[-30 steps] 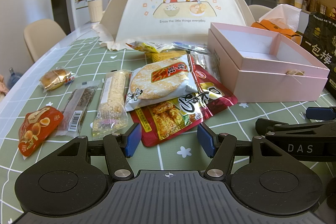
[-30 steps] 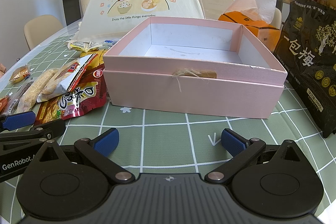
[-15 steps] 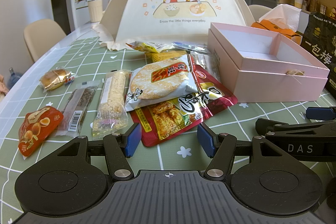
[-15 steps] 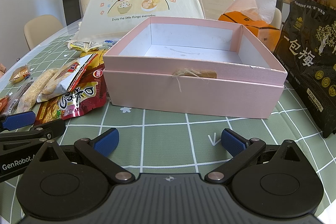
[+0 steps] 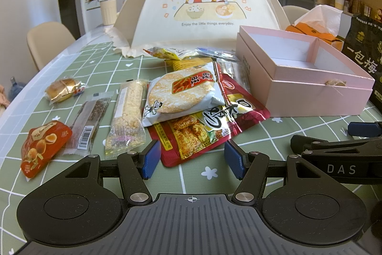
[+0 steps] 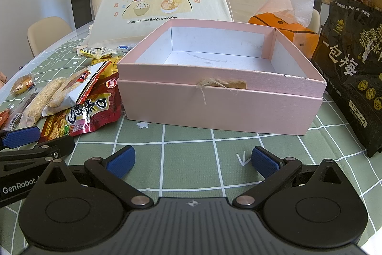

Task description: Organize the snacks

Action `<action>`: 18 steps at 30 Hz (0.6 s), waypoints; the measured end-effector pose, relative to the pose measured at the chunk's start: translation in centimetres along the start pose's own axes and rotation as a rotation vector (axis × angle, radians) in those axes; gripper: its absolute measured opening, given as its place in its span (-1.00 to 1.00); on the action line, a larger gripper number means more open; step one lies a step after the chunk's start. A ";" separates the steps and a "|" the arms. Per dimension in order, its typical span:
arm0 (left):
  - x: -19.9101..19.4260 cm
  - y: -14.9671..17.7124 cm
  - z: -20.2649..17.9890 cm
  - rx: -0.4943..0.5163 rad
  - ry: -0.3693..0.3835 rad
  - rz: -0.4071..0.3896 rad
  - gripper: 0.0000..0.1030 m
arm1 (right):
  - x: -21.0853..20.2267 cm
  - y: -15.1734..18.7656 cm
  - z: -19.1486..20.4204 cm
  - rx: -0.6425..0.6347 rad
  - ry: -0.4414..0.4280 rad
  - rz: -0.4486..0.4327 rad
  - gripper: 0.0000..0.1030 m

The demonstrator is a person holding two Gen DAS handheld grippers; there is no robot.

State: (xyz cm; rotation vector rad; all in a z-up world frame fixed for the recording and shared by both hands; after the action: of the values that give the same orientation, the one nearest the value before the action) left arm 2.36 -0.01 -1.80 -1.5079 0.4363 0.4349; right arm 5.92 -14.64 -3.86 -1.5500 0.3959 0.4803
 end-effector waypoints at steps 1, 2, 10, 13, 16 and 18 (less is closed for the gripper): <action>0.0 0.0 0.0 0.000 0.000 0.000 0.29 | 0.0 0.0 0.0 0.000 0.000 0.000 1.00; 0.0 0.0 0.0 -0.001 0.001 0.000 0.29 | 0.0 0.0 0.0 0.000 0.000 0.000 1.00; 0.2 -0.1 -0.4 0.004 -0.002 -0.001 0.29 | 0.0 0.0 0.0 0.000 0.000 0.000 1.00; -0.5 0.0 -0.3 0.014 0.003 0.017 0.22 | 0.0 -0.2 -0.2 -0.024 -0.032 0.047 1.00; -1.9 -1.0 0.9 -0.034 0.095 0.062 0.20 | -0.5 -0.3 -0.5 -0.021 -0.028 0.131 1.00; -3.2 -2.1 2.1 -0.058 0.129 0.053 0.20 | -0.6 -0.3 -0.1 -0.013 -0.011 0.147 1.00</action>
State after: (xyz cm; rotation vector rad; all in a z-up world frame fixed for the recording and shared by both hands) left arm 0.77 2.04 1.67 -1.5892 0.5705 0.3963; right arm 5.59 -14.76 -3.33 -1.5370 0.5015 0.6062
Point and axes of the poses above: each gripper's, at about its wrist camera, not at the fingertips, and x roughly the way its jaws point, z to its left, y to its underside, the point moved 3 cm from there along x, roughly the way its jaws point, and after that the axes turned 5 degrees about -z, right-handed, at the moved point
